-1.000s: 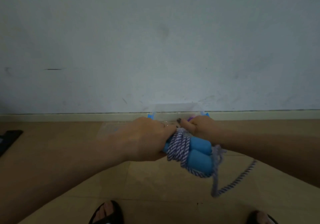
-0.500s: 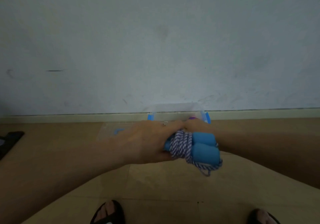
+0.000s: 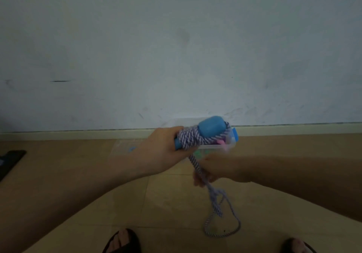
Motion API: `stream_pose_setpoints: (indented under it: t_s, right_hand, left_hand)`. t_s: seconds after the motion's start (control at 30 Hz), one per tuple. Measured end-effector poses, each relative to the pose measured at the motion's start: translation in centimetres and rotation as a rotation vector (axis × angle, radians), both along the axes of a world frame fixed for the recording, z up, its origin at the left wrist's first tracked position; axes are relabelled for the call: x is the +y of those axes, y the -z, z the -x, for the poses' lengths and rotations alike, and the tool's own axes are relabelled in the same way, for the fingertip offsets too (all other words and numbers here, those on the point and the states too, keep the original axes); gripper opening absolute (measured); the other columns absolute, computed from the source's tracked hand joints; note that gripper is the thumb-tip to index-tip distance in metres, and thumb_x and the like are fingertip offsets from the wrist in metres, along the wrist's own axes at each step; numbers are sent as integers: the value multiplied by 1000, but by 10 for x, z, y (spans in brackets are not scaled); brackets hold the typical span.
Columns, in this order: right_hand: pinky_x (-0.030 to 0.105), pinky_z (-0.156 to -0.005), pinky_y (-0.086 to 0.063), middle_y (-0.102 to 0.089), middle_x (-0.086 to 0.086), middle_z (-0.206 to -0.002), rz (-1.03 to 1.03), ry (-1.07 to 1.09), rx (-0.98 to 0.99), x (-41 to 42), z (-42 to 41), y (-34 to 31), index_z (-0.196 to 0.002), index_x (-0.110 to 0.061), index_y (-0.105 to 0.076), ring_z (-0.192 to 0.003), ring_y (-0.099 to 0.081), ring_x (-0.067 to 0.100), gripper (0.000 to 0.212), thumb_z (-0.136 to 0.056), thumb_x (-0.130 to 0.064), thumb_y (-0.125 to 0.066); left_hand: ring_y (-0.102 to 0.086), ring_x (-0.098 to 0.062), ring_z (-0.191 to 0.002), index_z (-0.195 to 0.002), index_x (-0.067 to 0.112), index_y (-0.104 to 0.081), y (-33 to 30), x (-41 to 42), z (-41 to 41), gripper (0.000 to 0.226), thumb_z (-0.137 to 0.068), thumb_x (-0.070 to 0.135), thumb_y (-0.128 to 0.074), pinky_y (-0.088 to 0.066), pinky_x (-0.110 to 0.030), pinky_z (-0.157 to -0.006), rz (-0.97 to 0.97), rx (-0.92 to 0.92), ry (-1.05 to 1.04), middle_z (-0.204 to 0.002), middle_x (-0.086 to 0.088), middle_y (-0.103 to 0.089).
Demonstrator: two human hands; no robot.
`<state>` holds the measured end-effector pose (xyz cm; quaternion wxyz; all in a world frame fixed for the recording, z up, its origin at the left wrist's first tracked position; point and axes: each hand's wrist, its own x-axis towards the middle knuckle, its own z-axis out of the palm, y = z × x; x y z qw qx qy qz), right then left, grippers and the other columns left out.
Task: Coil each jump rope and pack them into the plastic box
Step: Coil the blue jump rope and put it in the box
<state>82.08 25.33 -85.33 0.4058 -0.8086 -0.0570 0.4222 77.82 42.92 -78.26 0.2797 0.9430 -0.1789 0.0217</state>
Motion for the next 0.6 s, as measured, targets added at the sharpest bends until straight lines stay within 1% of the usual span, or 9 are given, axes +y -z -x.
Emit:
stream_pose_setpoints:
  t_s: [0.07,0.17,0.2,0.23,0.3,0.37,0.43,0.5,0.6]
  right_hand:
    - [28,-83,-49,-76,2,-97,-272,195,123,3,3,-1,-114,-15,-66,-100,-69,19,32,-99,-26,-41]
    - [41,-96,-48,-71,9,-100,-705,324,220,6,7,-20,-114,-8,-66,-93,-66,24,40,-98,-25,-34]
    - [44,-94,-50,-68,12,-97,-755,293,245,6,11,-23,-111,-8,-68,-87,-65,28,43,-99,-27,-32]
    - [42,-85,-51,-64,11,-84,-761,265,275,11,13,-26,-96,-10,-72,-74,-61,25,45,-98,-29,-31]
    - [31,-60,-38,-41,1,-60,-685,277,276,15,19,-32,-62,-18,-58,-51,-32,14,46,-97,-30,-31]
    - [27,-49,-21,-27,-3,-54,-539,325,140,17,17,-33,-58,-21,-39,-48,-17,12,41,-97,-31,-33]
    - [22,-43,-20,-30,-3,-50,-366,301,-64,14,13,-33,-58,-20,-39,-42,-22,11,45,-98,-40,-34]
    - [20,-40,-25,-38,-4,-46,-220,210,-292,11,11,-29,-58,-18,-45,-38,-31,12,54,-98,-50,-31]
    - [22,-45,-34,-48,-4,-50,-85,49,-543,12,18,-29,-62,-17,-49,-43,-42,8,52,-103,-40,-27]
  left_hand:
    - [-64,0,-74,-105,23,-67,1,2,-1,29,-87,47,-66,-48,-19,-60,62,100,-46,-86,7,-70]
    - [-64,0,-63,-92,24,-67,4,0,1,26,-87,50,-66,-50,-19,-57,102,201,-75,-74,6,-71]
    - [-62,0,-57,-85,23,-66,4,-1,2,26,-87,50,-66,-49,-20,-55,134,223,-91,-69,7,-69]
    - [-57,1,-51,-79,23,-64,4,-3,2,26,-87,48,-68,-46,-18,-51,167,239,-103,-63,7,-66]
    - [-50,4,-46,-75,24,-62,2,-6,1,20,-86,37,-73,-39,-13,-47,242,273,-98,-57,11,-62]
    - [-48,4,-44,-75,24,-59,0,-8,-2,20,-81,19,-77,-37,-13,-47,281,308,-104,-51,17,-58]
    - [-43,-4,-40,-73,23,-53,3,-6,-5,27,-78,5,-73,-35,-20,-43,353,391,-179,-44,12,-50]
    - [-36,-11,-39,-76,18,-52,7,-5,-5,25,-77,-1,-67,-29,-23,-43,449,497,-257,-44,7,-43]
    - [-31,-11,-39,-78,14,-52,11,2,-12,20,-78,-2,-63,-24,-21,-43,488,550,-330,-45,5,-39]
